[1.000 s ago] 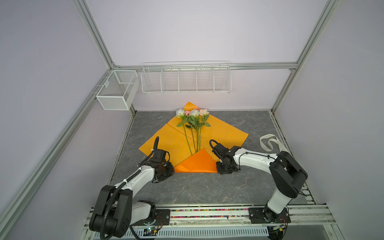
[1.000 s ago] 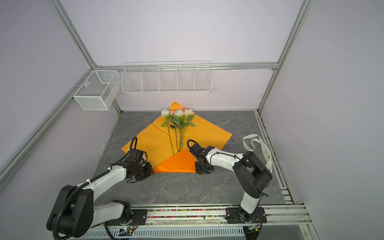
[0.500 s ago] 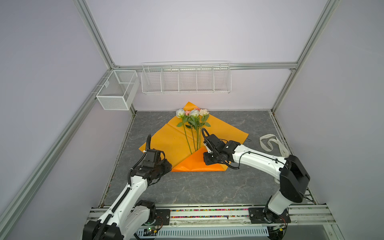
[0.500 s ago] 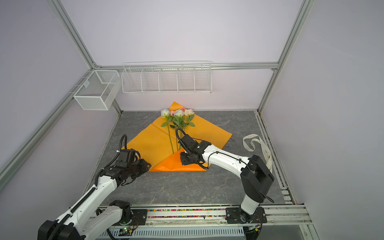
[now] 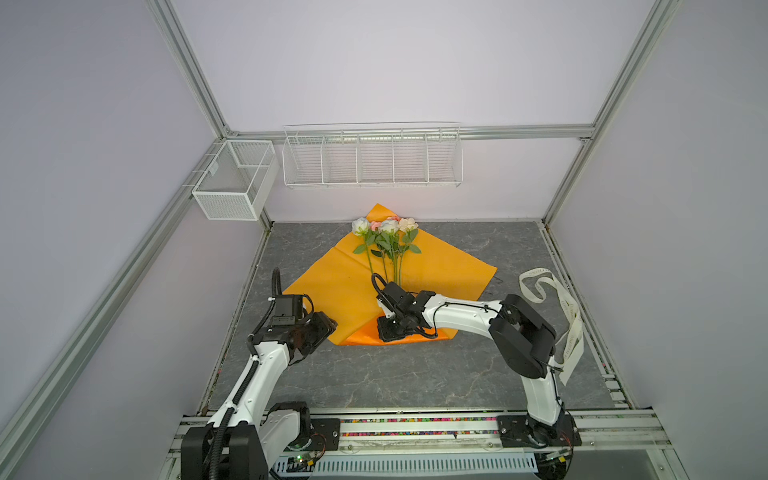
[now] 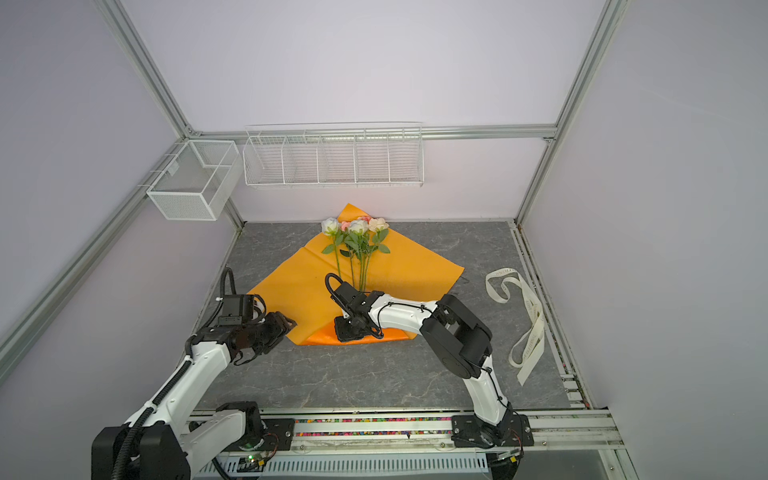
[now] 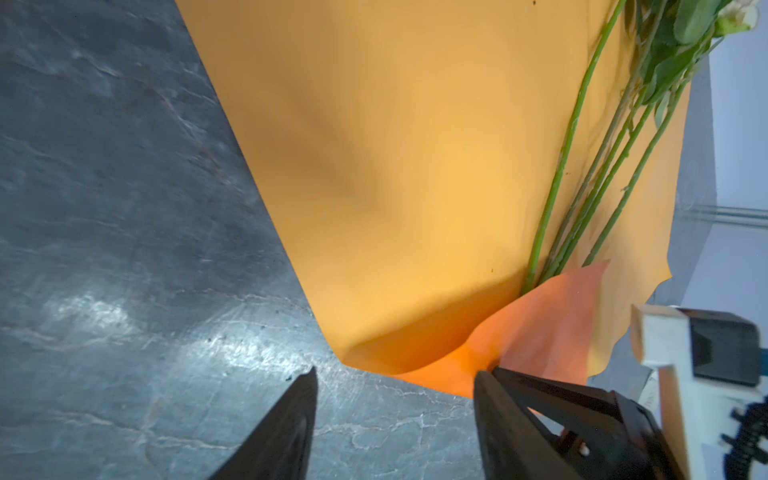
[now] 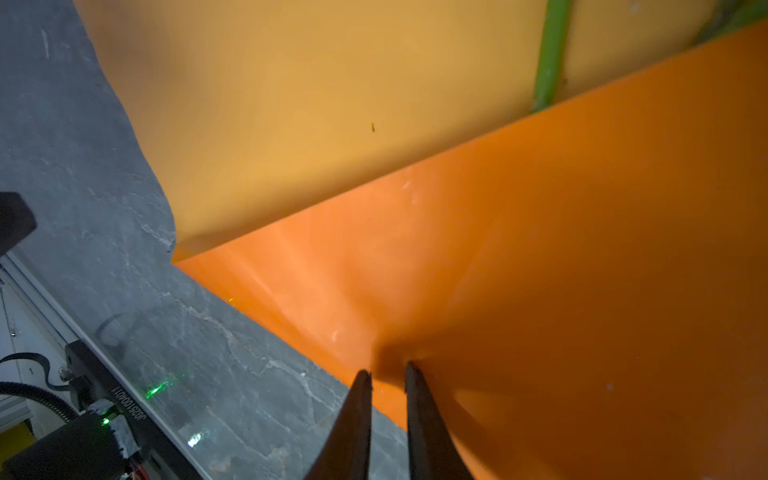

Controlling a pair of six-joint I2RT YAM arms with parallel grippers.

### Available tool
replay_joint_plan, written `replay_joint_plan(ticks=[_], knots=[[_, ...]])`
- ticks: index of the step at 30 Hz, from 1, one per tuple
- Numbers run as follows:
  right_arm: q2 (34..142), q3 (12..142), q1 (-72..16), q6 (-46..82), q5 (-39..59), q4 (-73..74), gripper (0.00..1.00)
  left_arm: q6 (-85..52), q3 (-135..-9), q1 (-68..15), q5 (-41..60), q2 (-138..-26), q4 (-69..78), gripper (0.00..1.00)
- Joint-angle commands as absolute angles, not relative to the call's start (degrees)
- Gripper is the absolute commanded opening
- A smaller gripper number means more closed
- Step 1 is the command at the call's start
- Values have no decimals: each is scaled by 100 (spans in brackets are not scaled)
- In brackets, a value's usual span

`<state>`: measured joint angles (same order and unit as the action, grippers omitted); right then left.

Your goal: Tie the bouquet of fake flowers

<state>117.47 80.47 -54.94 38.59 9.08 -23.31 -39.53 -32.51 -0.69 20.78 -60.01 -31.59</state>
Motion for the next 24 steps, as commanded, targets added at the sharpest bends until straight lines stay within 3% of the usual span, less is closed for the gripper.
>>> replay_joint_plan(ticks=[1,8,17,24], knots=[[11969,8075,-5446,3945,844,-2566,18,-3954,-3322,171,2550,-6239,-2855,66],[11716,7485,-5302,3843,825,-2565,15,-3899,-3562,355,2392,-7043,-2700,81],[11548,7283,-5221,3638,1010,-2584,15,-4102,-3862,466,2614,-8116,-2196,83],[11588,7295,-5220,3669,1010,-2584,16,-4375,-3550,492,2451,-8311,-1640,81]])
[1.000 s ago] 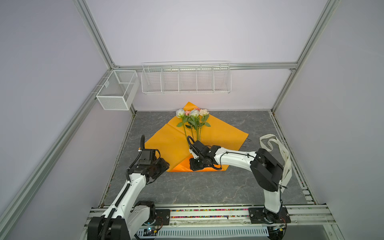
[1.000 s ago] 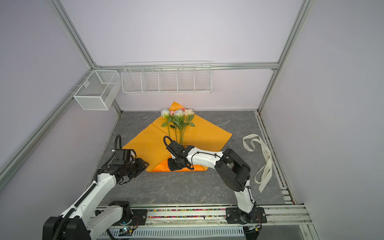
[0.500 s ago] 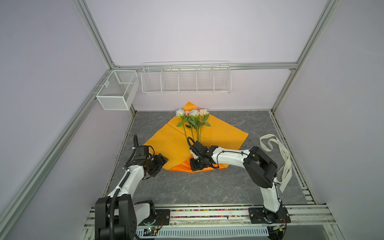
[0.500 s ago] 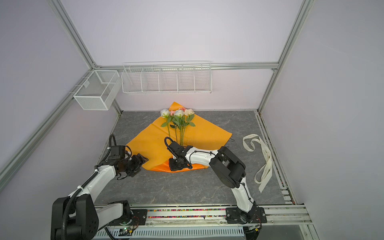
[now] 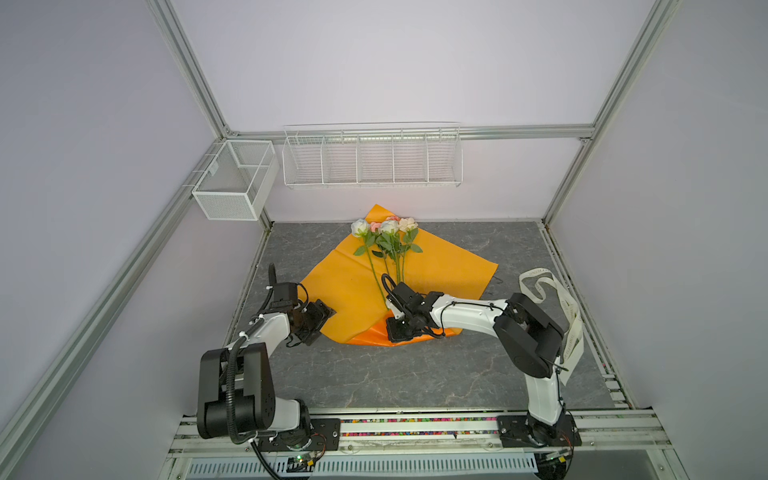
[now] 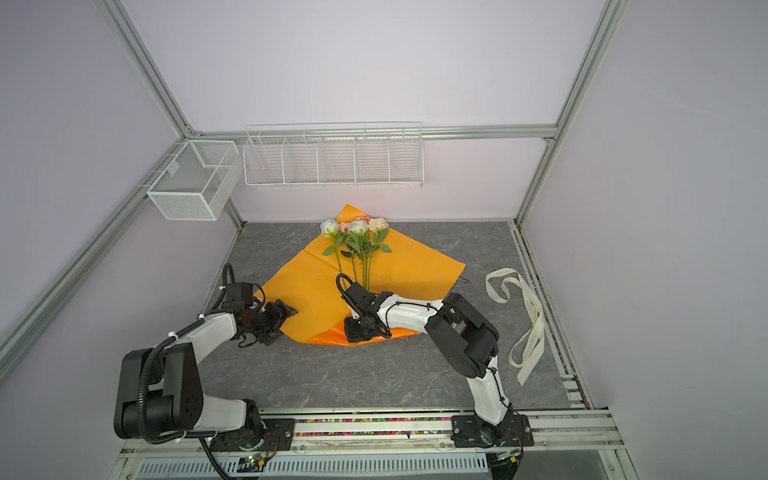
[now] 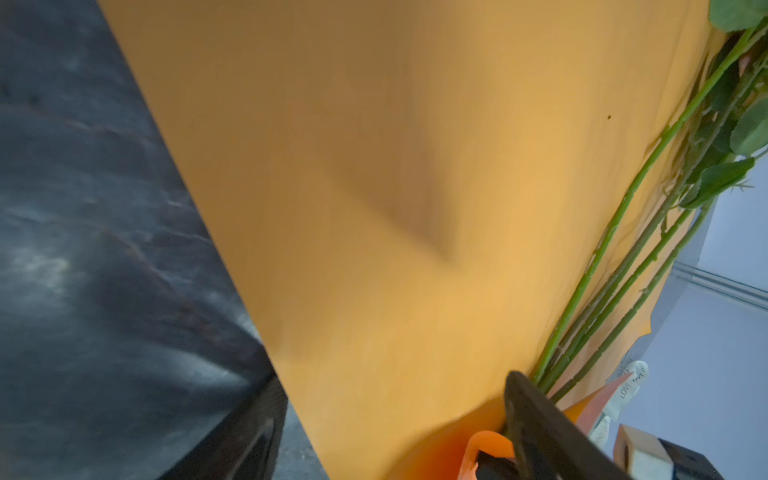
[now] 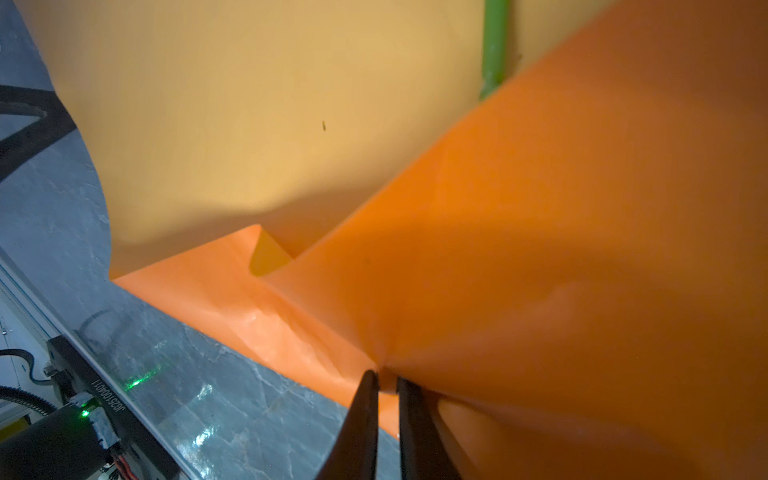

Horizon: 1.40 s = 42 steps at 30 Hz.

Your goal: Tie the bouquet of fake flowers

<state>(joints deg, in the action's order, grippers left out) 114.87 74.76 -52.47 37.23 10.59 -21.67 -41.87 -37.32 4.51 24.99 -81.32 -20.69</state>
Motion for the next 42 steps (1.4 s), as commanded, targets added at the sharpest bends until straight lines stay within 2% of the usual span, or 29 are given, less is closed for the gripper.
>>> replay_joint_plan(ticks=[1,11,16,18,22,28,31,37,39,42], knots=[[11597,7295,-5215,3668,1015,-2571,16,-4437,-3504,492,2601,-8400,-1415,80],[11654,7296,-5198,3672,1033,-2604,16,-5257,-3369,497,4311,-9253,1121,81],[11654,7311,-5194,3686,1011,-2633,16,-6065,-3192,493,4803,-9396,2750,68],[11647,7320,-5186,3698,1006,-2636,17,-6398,-3096,494,4855,-9307,3160,66],[11654,7342,-5187,3734,1002,-2643,17,-6434,-2988,468,4690,-8900,3000,61],[11654,7382,-5194,3752,996,-2654,17,-5801,-2911,290,3588,-7693,1363,58],[11646,7392,-5187,3768,998,-2654,17,-5472,-3062,172,3161,-7314,700,50],[11610,7383,-5193,3754,990,-2654,18,-5405,-3293,109,3156,-7575,427,24],[11595,7364,-5187,3757,975,-2644,18,-5394,-3296,63,3036,-7545,387,19],[11584,7340,-5186,3788,976,-2603,18,-5178,-3467,-50,2928,-7456,161,4]])
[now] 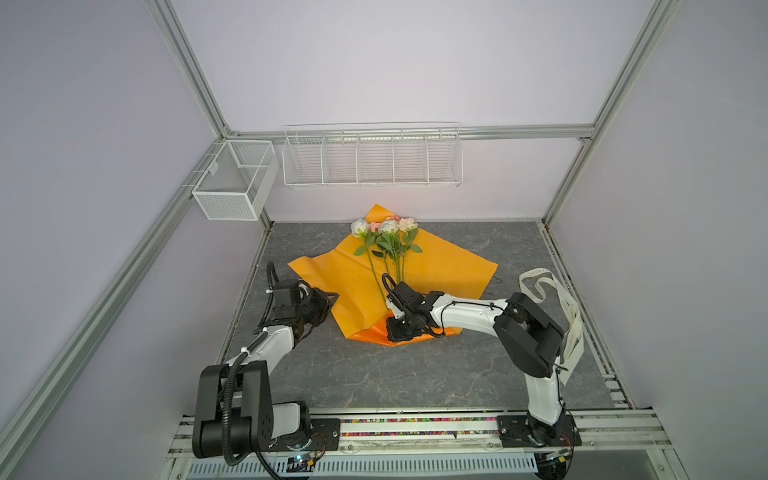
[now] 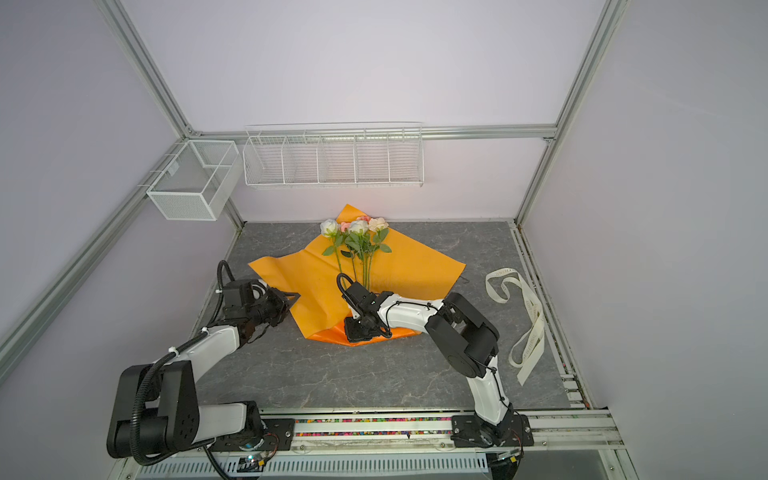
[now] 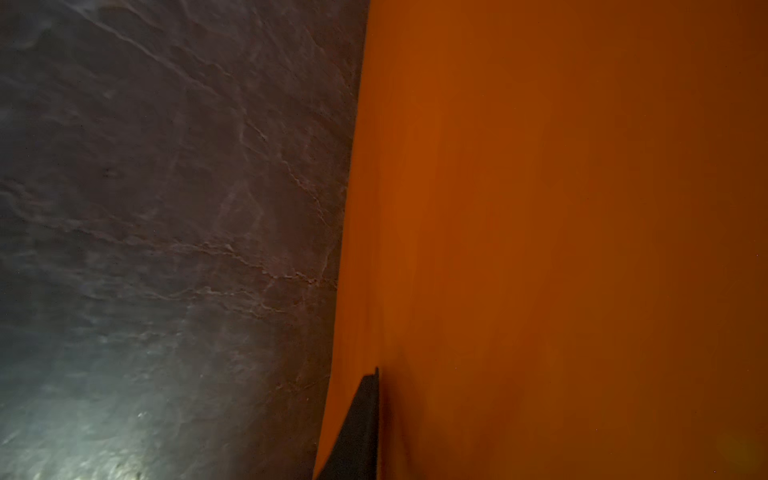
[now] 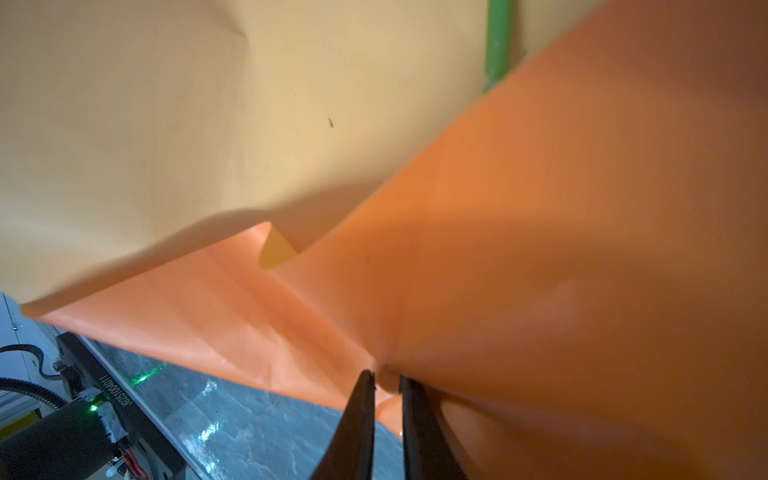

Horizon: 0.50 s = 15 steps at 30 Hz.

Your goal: Tie the bouquet of fake flowers

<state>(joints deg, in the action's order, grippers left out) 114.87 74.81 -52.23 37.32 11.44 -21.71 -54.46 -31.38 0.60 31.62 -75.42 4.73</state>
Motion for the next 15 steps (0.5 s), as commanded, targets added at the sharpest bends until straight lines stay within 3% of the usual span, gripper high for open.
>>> replay_joint_plan(ticks=[1,9,15], knots=[[11576,7326,-5190,3804,975,-2578,18,-5019,-3593,-162,2809,-7406,-21,3],[11470,6998,-5072,4069,1274,-2054,18,-4385,-4542,-1043,2787,-7715,-499,0],[11394,6849,-5027,4114,1388,-1812,19,-4174,-5422,-1606,3031,-8567,-848,0]])
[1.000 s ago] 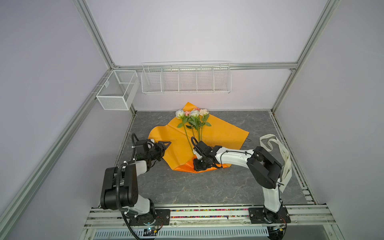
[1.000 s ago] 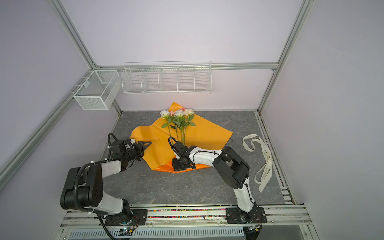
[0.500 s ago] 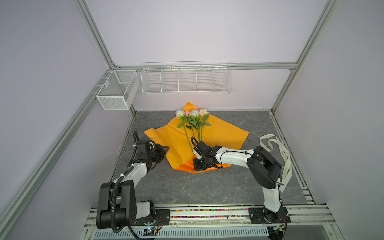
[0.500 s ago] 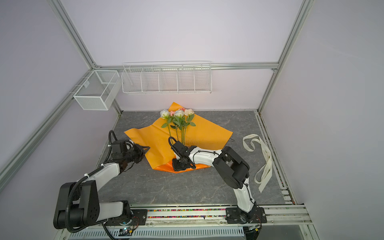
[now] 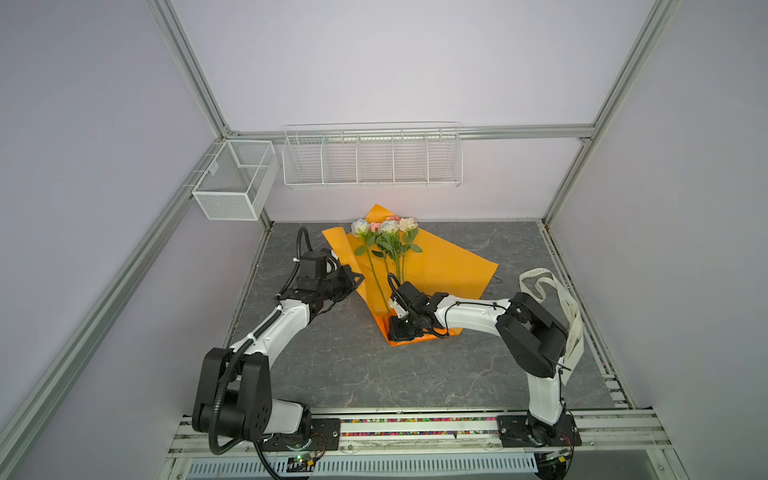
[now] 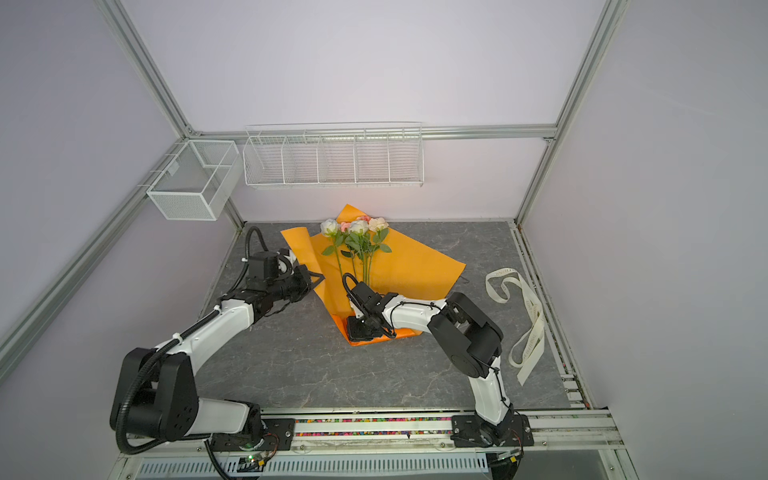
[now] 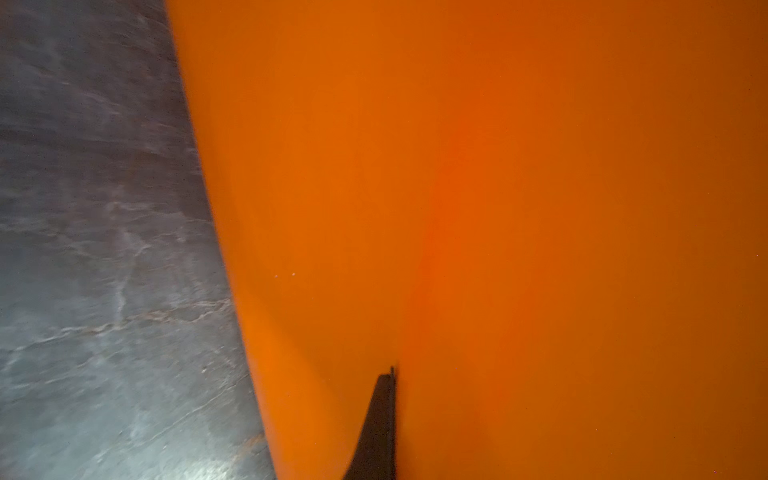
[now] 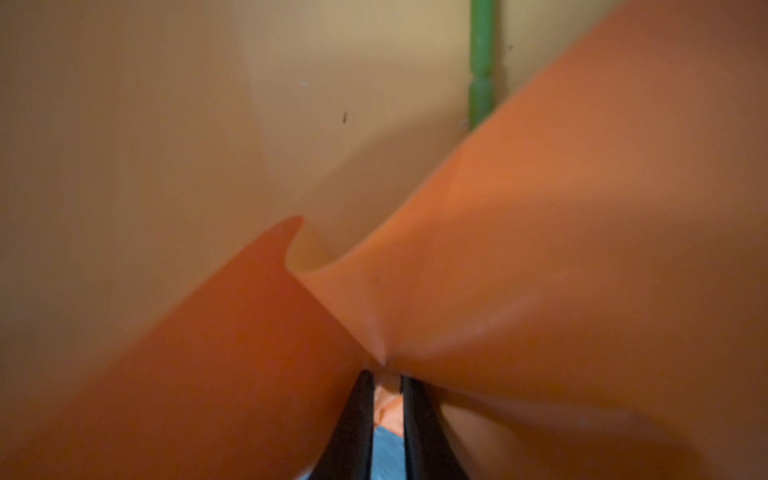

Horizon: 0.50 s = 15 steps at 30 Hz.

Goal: Tie the bouquet of fake flowers
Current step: 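Grasp the sheet edge with the left gripper and wrap it over the stems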

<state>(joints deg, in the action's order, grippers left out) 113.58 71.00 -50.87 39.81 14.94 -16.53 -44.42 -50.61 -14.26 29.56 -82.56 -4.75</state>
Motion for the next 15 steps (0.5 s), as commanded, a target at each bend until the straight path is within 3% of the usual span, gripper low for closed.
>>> replay_joint_plan(ticks=[1,15], knots=[[11378,6817,-5019,4126,1396,-1758,20,-4102,-5577,-1693,3003,-8729,-994,0],[10024,5845,-4716,4458,1526,-480,37,-3904,-6694,-2049,3078,-9901,-1635,0]])
